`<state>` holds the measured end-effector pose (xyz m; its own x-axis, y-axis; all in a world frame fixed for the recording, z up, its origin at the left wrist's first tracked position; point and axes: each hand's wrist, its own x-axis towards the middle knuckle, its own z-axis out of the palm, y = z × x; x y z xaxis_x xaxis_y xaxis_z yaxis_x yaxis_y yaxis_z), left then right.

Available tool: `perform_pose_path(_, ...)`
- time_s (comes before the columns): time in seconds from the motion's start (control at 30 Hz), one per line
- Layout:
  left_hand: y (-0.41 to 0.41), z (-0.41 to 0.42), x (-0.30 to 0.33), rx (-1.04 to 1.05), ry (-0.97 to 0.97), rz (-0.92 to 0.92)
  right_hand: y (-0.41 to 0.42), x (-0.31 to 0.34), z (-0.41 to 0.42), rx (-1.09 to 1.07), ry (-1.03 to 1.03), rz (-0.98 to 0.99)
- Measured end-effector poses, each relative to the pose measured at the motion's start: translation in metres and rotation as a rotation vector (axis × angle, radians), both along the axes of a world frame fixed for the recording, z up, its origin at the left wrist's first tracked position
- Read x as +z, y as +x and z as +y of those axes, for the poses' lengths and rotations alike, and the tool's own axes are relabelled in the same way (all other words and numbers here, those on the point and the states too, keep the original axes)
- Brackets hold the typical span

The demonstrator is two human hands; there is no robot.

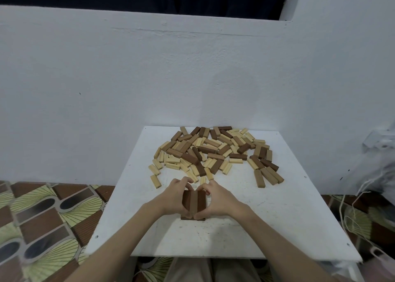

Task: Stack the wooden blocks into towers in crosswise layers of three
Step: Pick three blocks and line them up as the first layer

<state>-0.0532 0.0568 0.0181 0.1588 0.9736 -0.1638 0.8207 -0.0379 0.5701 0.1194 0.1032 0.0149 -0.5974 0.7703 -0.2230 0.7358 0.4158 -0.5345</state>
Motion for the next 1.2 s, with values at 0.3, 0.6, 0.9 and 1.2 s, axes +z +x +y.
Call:
perform_pose_path(0.3,0.000,-0.001,0.002,-0.012,-0.035,0.026,-0.002,0.004,-0.003,-0.007,-0.027,-0.028)
perform_pose_path(0.6,-0.003,-0.002,0.004,0.005,-0.064,-0.003,0.000,0.008,-0.005,-0.024,-0.068,-0.028)
perform_pose_path(0.9,-0.007,-0.001,0.029,0.594,-0.187,-0.605,0.002,0.032,-0.001,-0.534,-0.359,0.358)
perform_pose_path(1.2,0.015,-0.021,0.033,0.679,-0.571,-0.877,-0.022,0.037,-0.029,-0.721,-0.875,0.698)
